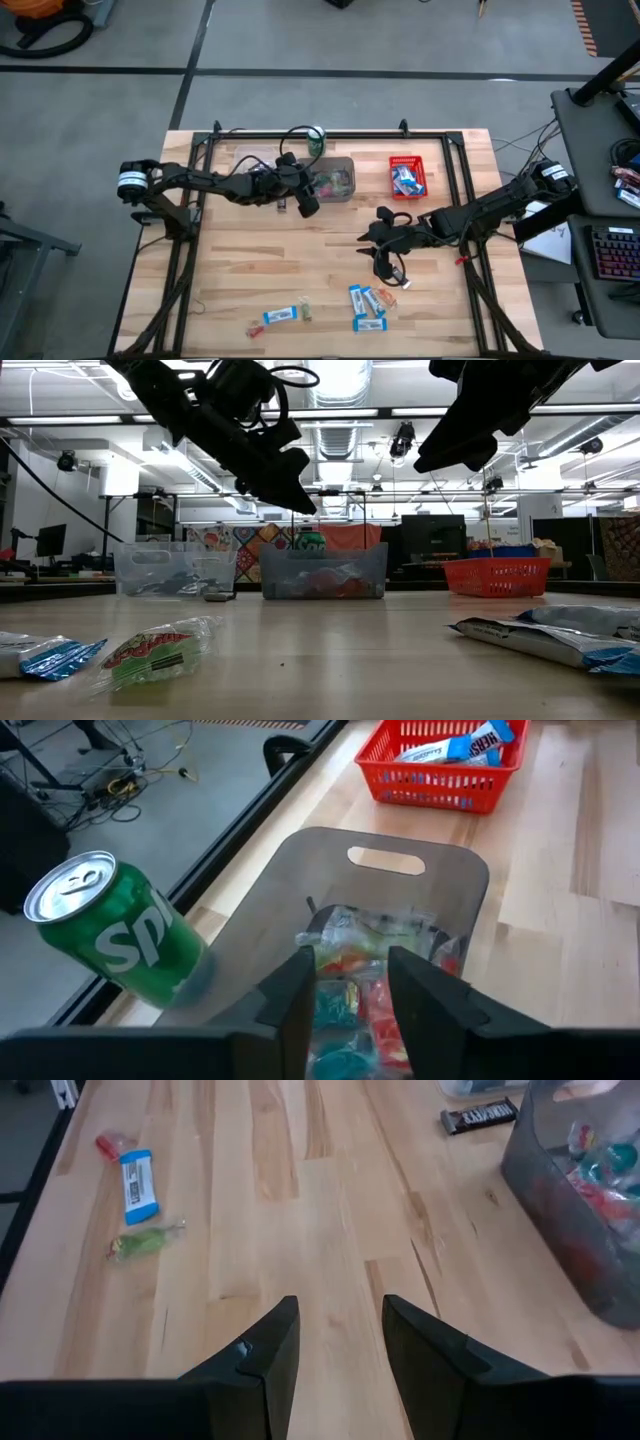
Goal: Organize candy in baskets
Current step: Put the brown chocolate bar into the transparent bin
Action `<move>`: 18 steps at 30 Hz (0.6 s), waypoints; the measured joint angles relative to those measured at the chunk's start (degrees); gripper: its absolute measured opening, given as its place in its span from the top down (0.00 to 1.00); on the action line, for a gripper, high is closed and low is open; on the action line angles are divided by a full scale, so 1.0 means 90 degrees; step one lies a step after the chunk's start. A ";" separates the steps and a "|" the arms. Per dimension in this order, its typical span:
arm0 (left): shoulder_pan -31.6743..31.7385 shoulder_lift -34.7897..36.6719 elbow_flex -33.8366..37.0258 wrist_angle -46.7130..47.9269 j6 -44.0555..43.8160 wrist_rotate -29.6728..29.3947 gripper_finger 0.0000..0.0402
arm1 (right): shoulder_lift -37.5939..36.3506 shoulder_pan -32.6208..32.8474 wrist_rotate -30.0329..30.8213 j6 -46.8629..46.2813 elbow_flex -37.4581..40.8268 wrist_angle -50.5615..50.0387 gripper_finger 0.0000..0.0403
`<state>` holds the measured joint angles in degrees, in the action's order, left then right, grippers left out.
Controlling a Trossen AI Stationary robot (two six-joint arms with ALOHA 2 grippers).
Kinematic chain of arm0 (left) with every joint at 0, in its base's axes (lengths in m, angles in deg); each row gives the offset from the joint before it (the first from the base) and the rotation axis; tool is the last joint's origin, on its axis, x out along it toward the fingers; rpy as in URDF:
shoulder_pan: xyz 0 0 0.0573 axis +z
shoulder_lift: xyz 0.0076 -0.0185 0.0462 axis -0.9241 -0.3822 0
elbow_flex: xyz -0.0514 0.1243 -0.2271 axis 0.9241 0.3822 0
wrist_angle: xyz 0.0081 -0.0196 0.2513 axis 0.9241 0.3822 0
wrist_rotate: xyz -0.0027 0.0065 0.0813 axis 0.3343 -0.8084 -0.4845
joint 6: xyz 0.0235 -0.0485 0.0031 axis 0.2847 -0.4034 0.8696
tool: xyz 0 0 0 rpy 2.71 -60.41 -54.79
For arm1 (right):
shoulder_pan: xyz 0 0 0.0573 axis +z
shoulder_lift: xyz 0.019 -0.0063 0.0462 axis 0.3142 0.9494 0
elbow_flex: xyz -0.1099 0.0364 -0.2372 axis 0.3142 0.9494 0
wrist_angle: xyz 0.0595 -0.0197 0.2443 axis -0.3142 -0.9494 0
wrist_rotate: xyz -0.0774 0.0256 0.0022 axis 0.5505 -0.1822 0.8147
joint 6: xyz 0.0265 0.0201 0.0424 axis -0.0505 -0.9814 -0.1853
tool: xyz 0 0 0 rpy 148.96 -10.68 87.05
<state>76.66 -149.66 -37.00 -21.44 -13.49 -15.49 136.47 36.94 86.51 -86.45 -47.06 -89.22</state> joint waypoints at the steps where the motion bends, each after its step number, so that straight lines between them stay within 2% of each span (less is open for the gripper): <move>1: -0.0018 0.0000 0.0000 0.0000 -0.0004 -0.0005 0.71 | 0.0000 0.0000 -0.0001 -0.0067 0.0000 -0.0001 0.66; 6: -0.0196 0.0037 0.0000 0.0010 -0.0125 -0.0021 0.68 | 0.0000 0.0000 -0.0008 -0.0203 0.0000 -0.0015 0.66; 11: -0.0667 0.0266 0.0000 0.0115 -0.0137 -0.0021 0.68 | 0.0000 0.0000 -0.0013 -0.0677 0.0000 -0.0209 0.66; 18: -0.1556 0.0712 0.0000 0.0642 -0.0382 -0.0018 0.70 | 0.0000 -0.0002 -0.0267 -0.2265 0.0000 -0.1165 0.66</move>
<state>62.65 -143.25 -37.00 -15.66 -16.93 -15.66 136.47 36.92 84.11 -106.84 -47.06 -99.71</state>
